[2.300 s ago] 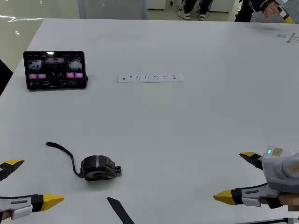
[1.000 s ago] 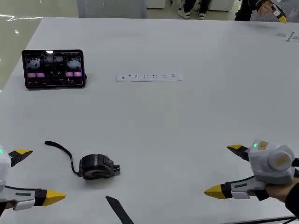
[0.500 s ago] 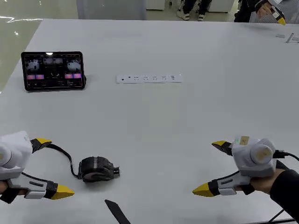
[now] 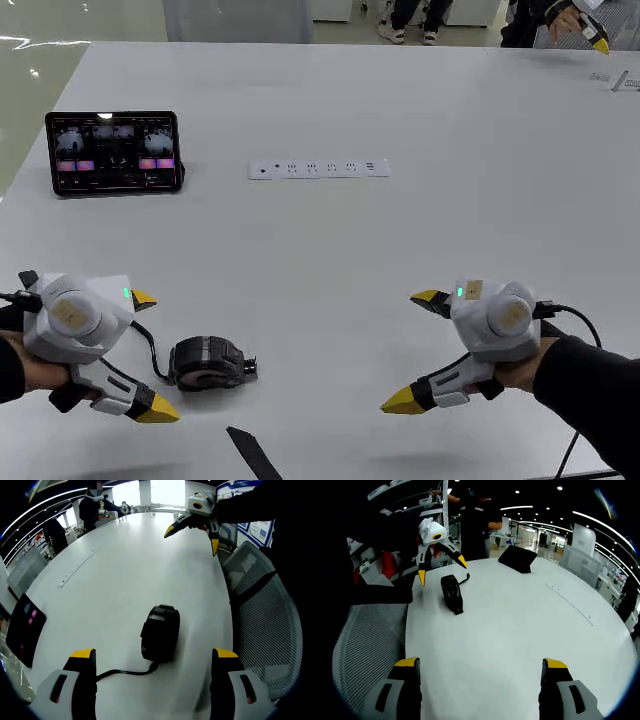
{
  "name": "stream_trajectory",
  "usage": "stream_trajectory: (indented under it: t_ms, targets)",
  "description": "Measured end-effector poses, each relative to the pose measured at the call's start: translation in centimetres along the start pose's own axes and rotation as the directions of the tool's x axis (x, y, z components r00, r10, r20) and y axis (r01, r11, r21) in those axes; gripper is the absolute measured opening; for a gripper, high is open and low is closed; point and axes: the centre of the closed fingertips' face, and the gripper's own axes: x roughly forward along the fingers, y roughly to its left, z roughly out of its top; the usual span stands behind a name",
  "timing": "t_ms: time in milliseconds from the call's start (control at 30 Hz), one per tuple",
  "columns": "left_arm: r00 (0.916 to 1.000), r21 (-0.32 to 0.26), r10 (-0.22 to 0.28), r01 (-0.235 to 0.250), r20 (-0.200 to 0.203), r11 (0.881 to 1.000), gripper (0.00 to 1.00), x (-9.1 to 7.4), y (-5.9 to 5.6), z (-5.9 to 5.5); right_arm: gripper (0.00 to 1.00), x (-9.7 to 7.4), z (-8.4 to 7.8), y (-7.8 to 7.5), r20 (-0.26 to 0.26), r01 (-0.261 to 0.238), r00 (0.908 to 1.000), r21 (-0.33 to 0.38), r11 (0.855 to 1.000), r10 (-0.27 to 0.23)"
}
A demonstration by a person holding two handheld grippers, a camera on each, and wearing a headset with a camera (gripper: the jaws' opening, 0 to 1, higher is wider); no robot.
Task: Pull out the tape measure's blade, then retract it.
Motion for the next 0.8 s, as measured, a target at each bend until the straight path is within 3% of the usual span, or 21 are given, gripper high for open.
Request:
stream_trajectory:
  t_ms: [100, 233, 267, 300, 333, 433, 800]
  targets:
    - [0.9999, 0.035, 0.002, -0.001, -0.014, 0.999, 0.91, 0.5, 0.3, 0.2, 0.99, 0.8, 0.6, 0.3, -0.007, -0.019, 0.9998, -0.023, 1.0, 0.018]
    - [0.9997, 0.04, -0.013, 0.014, -0.022, 0.999, 0.88, 0.9, 0.3, 0.6, 0.99, 1.6, 1.2, 0.3, -0.001, -0.032, 0.9995, -0.034, 0.999, 0.032]
    - [0.9996, 0.049, -0.007, 0.008, -0.029, 0.999, 0.86, 1.1, 0.4, 0.6, 0.99, 1.9, 1.2, 0.2, -0.002, -0.034, 0.9994, -0.035, 0.999, 0.034]
    - [0.9984, 0.071, 0.041, -0.038, -0.039, 0.997, 0.86, 1.3, 1.4, 0.6, 0.99, 2.1, 1.4, 0.2, -0.004, -0.041, 0.9991, -0.033, 0.999, 0.041]
    - [0.9984, 0.069, 0.045, -0.042, -0.034, 0.997, 0.87, 1.5, 1.5, 0.8, 0.99, 2.3, 1.5, 0.3, -0.006, -0.045, 0.999, -0.031, 0.999, 0.045]
    - [0.9988, 0.052, 0.001, 0.002, -0.049, 0.999, 0.8, 1.8, 1.1, 1.0, 0.99, 2.8, 1.7, 0.2, -0.005, -0.051, 0.9987, -0.028, 0.998, 0.051]
    - [0.9902, 0.09, -0.08, 0.09, -0.114, 0.992, 0.43, 3.7, -0.1, 1.2, 0.99, 5.1, 2.7, 0.8, -0.015, -0.098, 0.9951, -0.059, 0.993, 0.098]
